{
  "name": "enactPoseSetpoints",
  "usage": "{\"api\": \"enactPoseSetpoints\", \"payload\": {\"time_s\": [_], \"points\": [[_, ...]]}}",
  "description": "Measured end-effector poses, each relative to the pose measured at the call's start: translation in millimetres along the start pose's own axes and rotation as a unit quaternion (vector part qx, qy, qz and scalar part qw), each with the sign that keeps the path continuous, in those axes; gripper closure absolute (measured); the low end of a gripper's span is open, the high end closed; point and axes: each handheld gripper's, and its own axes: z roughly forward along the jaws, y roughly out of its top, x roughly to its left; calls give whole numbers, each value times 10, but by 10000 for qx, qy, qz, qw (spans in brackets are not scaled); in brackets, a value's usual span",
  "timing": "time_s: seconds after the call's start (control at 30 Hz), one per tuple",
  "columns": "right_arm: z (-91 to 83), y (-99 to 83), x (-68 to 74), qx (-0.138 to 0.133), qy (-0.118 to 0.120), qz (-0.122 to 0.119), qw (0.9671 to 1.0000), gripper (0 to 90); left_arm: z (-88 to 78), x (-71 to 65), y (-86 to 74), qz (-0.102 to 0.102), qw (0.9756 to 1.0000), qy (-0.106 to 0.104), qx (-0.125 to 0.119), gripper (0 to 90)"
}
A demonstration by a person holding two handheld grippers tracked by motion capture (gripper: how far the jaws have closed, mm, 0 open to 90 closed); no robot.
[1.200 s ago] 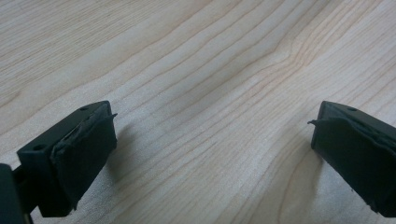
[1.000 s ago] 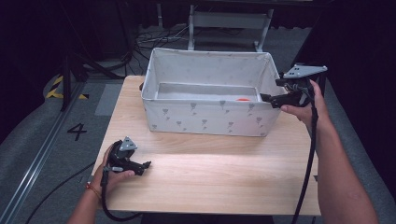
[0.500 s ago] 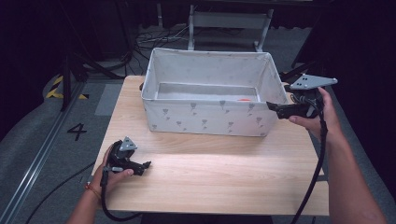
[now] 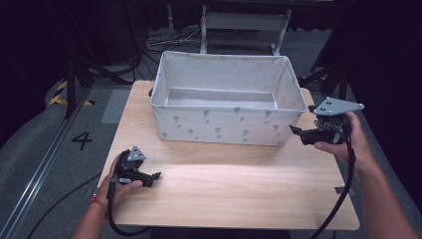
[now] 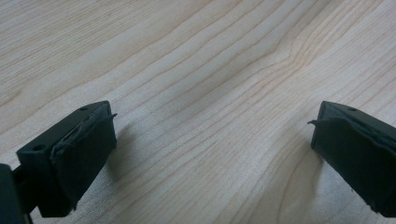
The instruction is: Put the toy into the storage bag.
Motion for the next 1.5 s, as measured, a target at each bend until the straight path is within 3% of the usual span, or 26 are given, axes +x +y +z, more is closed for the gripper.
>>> {"api": "enactPoseSetpoints", "payload": {"time_s": [0.2, 0.23, 0.3, 0.47, 0.83, 1.2, 1.5], "points": [[-5, -167, 18, 186, -81, -9, 9998, 180, 0, 0, 0, 0, 10000, 0, -2, 3], [-3, -231, 22, 141, -103, 107, 9998, 198, 0, 0, 0, 1, 10000, 1, 0, 3], [21, -327, 33, 252, -152, 11, 9996, 198, 0, 0, 0, 0, 10000, 0, 0, 4], [118, -533, 103, 697, -41, -130, 9975, 192, 0, 1, 0, 0, 10000, -3, -1, 3], [354, -951, 290, 1185, 86, -193, 9927, 190, -3, 0, -2, 6, 10000, 13, 0, 3], [428, -1366, 391, 1141, 180, 78, 9933, 182, -3, -1, -3, 0, 10000, 18, -2, 3], [372, -1680, 426, 882, 357, 552, 9939, 178, -3, -1, -3, 0, 10000, 20, -3, 3]]}}
